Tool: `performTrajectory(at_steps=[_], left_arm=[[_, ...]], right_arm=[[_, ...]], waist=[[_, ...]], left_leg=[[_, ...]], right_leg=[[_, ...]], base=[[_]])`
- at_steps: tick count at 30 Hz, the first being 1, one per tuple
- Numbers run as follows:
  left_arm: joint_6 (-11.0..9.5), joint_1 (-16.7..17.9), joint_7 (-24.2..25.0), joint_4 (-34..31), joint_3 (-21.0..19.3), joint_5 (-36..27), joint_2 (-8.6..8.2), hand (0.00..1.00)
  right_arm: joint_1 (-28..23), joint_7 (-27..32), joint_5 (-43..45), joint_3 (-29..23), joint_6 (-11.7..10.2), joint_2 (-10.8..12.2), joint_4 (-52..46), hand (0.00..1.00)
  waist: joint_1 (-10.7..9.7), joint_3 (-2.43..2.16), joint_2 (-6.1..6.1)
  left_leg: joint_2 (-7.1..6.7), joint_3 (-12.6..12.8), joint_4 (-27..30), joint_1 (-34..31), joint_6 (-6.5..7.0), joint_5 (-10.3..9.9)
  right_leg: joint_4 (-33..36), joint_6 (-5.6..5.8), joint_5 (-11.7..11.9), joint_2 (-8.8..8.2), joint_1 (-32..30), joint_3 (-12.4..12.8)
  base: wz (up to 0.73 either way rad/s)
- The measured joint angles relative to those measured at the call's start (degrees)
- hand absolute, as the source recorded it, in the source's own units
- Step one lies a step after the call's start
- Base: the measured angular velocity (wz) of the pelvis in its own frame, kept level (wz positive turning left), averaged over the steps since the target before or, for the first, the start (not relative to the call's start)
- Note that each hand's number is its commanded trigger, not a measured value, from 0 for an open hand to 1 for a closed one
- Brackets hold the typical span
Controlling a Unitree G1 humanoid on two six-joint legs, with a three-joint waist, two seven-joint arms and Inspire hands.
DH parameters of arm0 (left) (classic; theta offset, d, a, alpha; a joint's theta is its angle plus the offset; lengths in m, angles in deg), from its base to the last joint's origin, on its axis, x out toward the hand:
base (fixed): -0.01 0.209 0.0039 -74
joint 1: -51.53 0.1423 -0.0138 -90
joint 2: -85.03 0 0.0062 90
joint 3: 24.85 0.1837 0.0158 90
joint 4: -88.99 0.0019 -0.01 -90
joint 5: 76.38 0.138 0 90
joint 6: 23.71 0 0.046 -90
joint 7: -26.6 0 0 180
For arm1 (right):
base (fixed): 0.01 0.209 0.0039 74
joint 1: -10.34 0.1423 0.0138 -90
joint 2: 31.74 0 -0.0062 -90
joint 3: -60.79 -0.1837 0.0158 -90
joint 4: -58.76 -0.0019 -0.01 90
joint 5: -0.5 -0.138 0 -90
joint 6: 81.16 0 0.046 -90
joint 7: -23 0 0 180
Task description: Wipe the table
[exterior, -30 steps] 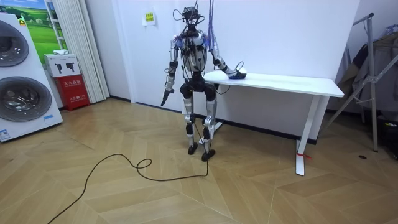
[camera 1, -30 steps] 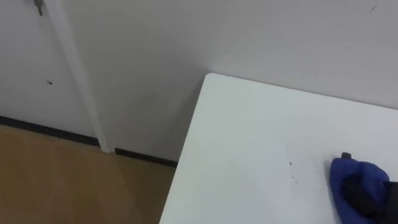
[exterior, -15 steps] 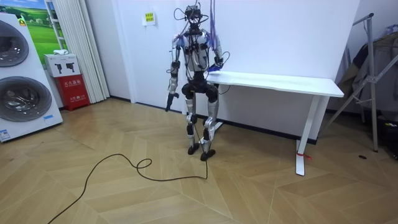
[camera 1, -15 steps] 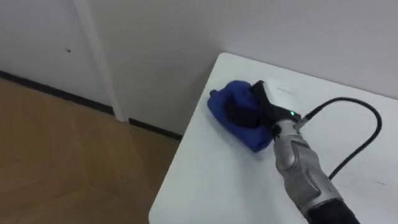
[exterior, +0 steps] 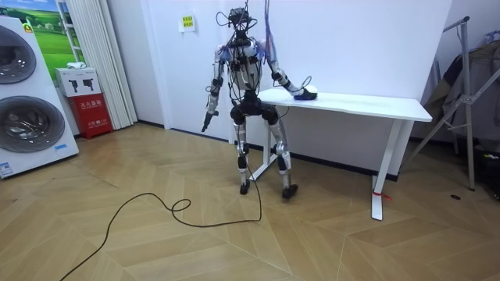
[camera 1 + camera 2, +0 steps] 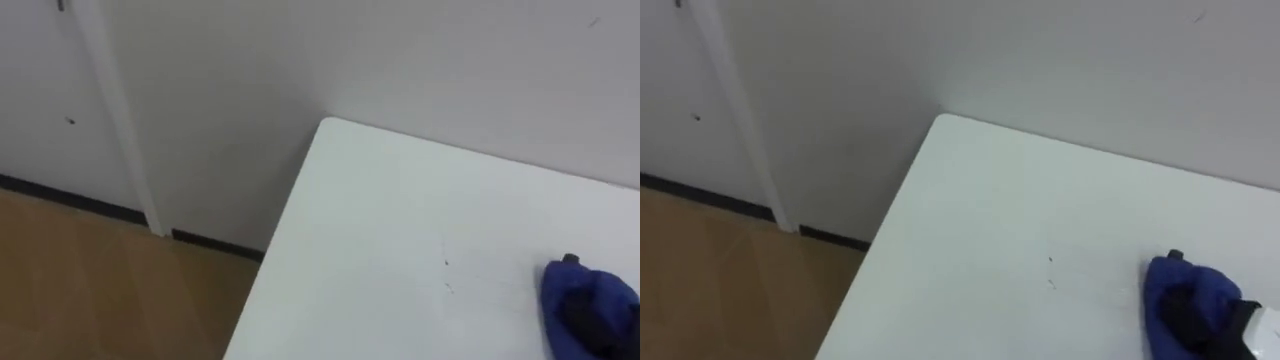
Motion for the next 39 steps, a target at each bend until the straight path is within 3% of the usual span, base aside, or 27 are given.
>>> performTrajectory(at_steps=[2,4,5,6,7,8,9,11,13,15,17,18,20,22,23,24,25,27,29,31,34,36,38,39], left_arm=[[-0.09,-1.09,-0.59,-0.52,0.10,-2.32,-1.23,0.00],[-0.34,-2.35,-0.68,-0.14,0.00,-3.93,-3.62,0.00],[-0.40,-2.97,-0.64,0.03,0.39,-4.16,-3.88,0.00],[-0.71,-3.39,-0.56,0.54,2.13,-4.26,-4.23,0.00],[-0.79,-3.81,-0.50,0.74,3.30,-5.46,-5.61,0.00],[-0.83,-4.08,-0.45,0.73,4.24,-6.54,-5.94,0.00],[-0.85,-4.58,-0.38,0.67,6.39,-7.34,-6.51,0.00],[-0.74,-4.86,-0.28,0.79,7.82,-7.87,-6.72,0.00],[0.25,-2.54,-0.27,0.36,7.80,-7.69,-6.63,0.00],[1.74,-0.70,-0.19,0.46,7.78,-7.62,-6.82,0.00],[2.93,1.22,0.55,0.45,7.75,-7.64,-6.90,0.00],[3.20,2.26,0.66,0.40,7.53,-7.78,-6.80,0.00],[3.34,2.93,0.67,0.40,5.87,-7.33,-7.02,0.00],[3.31,3.71,0.57,0.33,2.37,-4.80,-7.14,0.00],[3.31,3.62,0.58,0.17,1.25,-3.95,-7.02,0.00],[3.10,3.50,0.38,-0.56,-0.69,-2.68,-6.65,0.00],[2.22,3.62,-0.49,-0.97,-1.50,-2.40,-6.12,0.00],[1.55,3.97,-1.36,-3.01,-2.56,-1.30,-5.35,0.00],[-0.11,3.68,-1.83,-4.49,-3.80,-0.47,-4.58,0.00],[-2.86,3.52,-1.92,-4.57,-3.78,0.29,-3.90,0.00],[-3.23,2.62,-2.00,-4.03,-3.45,-1.03,-3.95,0.00],[-2.90,2.56,-2.02,-3.94,-2.56,-2.51,-3.96,0.00],[-2.68,2.41,-2.03,-3.69,-1.96,-3.79,-4.50,0.00],[-2.65,1.58,-2.07,-2.37,-0.23,-4.33,-4.48,0.00]], right_arm=[[0.76,-1.00,0.86,2.11,1.68,1.12,-3.04,1.00],[3.80,-3.87,4.64,6.85,6.55,2.95,-8.03,1.00],[5.08,-4.81,5.62,8.40,7.89,3.56,-9.25,1.00],[7.71,-7.43,8.84,12.30,10.02,4.69,-12.66,1.00],[11.87,-10.17,13.79,16.22,10.38,5.18,-13.94,1.00],[14.14,-11.56,15.39,18.53,10.74,5.39,-14.51,1.00],[18.34,-13.97,17.53,22.07,11.03,5.50,-15.49,1.00],[24.75,-16.97,19.44,26.62,10.98,6.05,-15.72,1.00],[30.42,-19.08,20.28,29.99,10.77,5.95,-15.84,1.00],[31.85,-19.09,20.40,30.24,9.84,5.83,-15.99,1.00],[30.52,-18.80,20.49,30.11,8.92,5.19,-14.44,1.00],[27.08,-17.96,20.61,29.98,8.54,4.44,-12.77,1.00],[20.53,-14.07,18.28,25.30,4.83,4.88,-9.37,1.00],[12.41,-7.98,17.33,19.18,-0.60,4.66,-10.08,1.00],[10.42,-6.37,16.38,17.51,-1.68,4.41,-10.09,1.00],[6.31,-3.43,14.56,14.07,-3.15,3.92,-10.07,1.00],[2.51,-0.82,12.77,10.82,-3.92,3.05,-9.59,1.00],[-2.37,1.96,8.39,6.59,-5.46,1.23,-7.29,1.00],[-6.12,3.06,2.55,2.81,-6.84,-0.39,-3.83,1.00],[-8.91,2.89,-3.26,-0.62,-7.35,-2.77,-0.12,1.00],[-9.40,2.38,-6.46,-2.54,-6.71,-3.60,1.06,1.00],[-8.20,2.09,-6.32,-2.56,-4.89,-3.56,0.42,1.00],[-6.60,1.31,-5.95,-2.34,-1.29,-3.00,-2.11,1.00],[-5.16,0.94,-5.75,-1.15,1.82,-2.68,-4.12,1.00]], waist=[[1.17,0.04,-0.20],[4.59,0.09,-0.36],[5.34,0.10,-0.44],[7.22,0.17,-0.76],[8.64,0.42,0.96],[8.91,0.57,0.64],[9.75,1.07,1.39],[11.43,1.38,1.25],[13.65,1.51,1.21],[14.40,1.84,1.59],[14.57,1.82,1.87],[14.52,1.84,1.80],[13.06,1.76,1.57],[8.37,1.69,0.86],[7.01,1.66,0.88],[4.79,1.14,0.85],[3.13,0.84,-0.38],[1.38,-0.30,-0.97],[0.20,-0.68,-2.07],[-0.04,-0.71,-2.63],[-0.35,-0.67,-2.70],[0.37,-0.55,-2.58],[1.01,-0.43,-2.40],[2.06,-0.26,-2.18]], left_leg=[[2.12,1.33,0.43,0.04,-1.80,0.04],[5.92,3.66,0.58,0.01,-5.36,0.69],[7.03,4.11,0.59,-0.06,-6.37,0.98],[8.82,5.01,0.82,-0.33,-8.61,1.38],[11.69,5.30,1.39,-0.80,-10.56,1.65],[12.33,4.58,1.00,-1.22,-11.06,2.14],[12.19,1.92,0.69,-2.51,-11.03,3.20],[9.35,1.48,1.39,-4.41,-9.52,4.08],[4.54,1.14,-1.72,-4.09,-8.05,4.55],[3.42,0.33,-5.85,-2.71,-8.02,6.82],[2.77,0.30,-9.38,-1.26,-8.05,8.97],[2.30,0.23,-10.83,-0.18,-7.99,9.52],[1.83,-0.38,-11.66,0.37,-7.74,9.89],[0.70,-1.35,-13.20,0.93,-7.41,10.11],[0.33,-1.62,-13.38,0.96,-7.19,10.23],[-0.11,-1.98,-13.58,0.87,-6.85,10.29],[-0.62,-2.25,-13.61,0.90,-6.34,10.21],[-1.40,-2.46,-13.48,1.02,-5.78,9.95],[-1.89,-2.49,-12.83,1.22,-5.15,9.59],[-2.24,-1.51,-12.11,1.72,-4.37,9.01],[-2.89,-1.15,-12.12,2.17,-3.84,8.67],[-2.97,-0.45,-12.25,2.96,-3.74,8.59],[-2.92,0.24,-12.27,3.40,-3.71,8.46],[-2.79,0.91,-12.29,3.48,-3.71,8.45]], right_leg=[[-2.38,0.01,2.45,1.69,-0.05,0.13],[-2.79,-0.39,4.12,5.71,-2.05,-1.65],[-2.32,-0.73,4.44,7.02,-2.29,-2.35],[-0.95,-0.67,4.50,9.76,-2.71,-4.98],[0.48,-2.17,2.43,12.08,-3.60,-7.57],[1.57,-3.19,0.87,12.77,-4.34,-8.06],[3.62,-4.40,-1.54,13.39,-6.11,-7.93],[5.75,-5.60,-3.87,13.47,-8.09,-8.26],[4.39,-7.26,-3.73,14.07,-8.01,-8.85],[2.27,-7.64,-3.02,15.39,-7.72,-8.22],[0.41,-7.61,-2.15,15.56,-7.09,-8.24],[0.00,-7.30,-2.25,15.41,-6.51,-8.24],[-0.92,-6.28,-2.33,15.17,-5.46,-8.82],[-1.80,-5.47,-1.93,14.55,-4.26,-9.22],[-2.11,-5.28,-1.80,14.47,-3.93,-9.22],[-3.22,-4.94,-1.31,14.52,-3.08,-8.96],[-4.10,-4.50,-0.77,14.46,-2.58,-8.53],[-4.70,-4.12,-0.24,14.39,-2.11,-6.98],[-4.98,-3.83,0.28,14.34,-1.07,-5.63],[-5.64,-3.33,0.85,14.25,-0.64,-3.72],[-5.79,-3.06,1.09,13.92,-0.78,-2.49],[-5.94,-3.00,1.09,13.95,-0.81,-1.44],[-5.76,-2.94,1.16,13.97,-0.86,-0.76],[-5.55,-3.00,1.33,14.09,-1.40,0.10]], base=[[-0.46],[-0.81],[-0.74],[-0.66],[-0.49],[-0.10],[0.23],[0.21],[0.25],[0.25],[0.12],[0.12],[0.21],[0.32],[0.39],[0.29],[0.21],[0.04],[-0.02],[-0.19],[-0.11],[-0.17],[-0.26],[-0.47]])
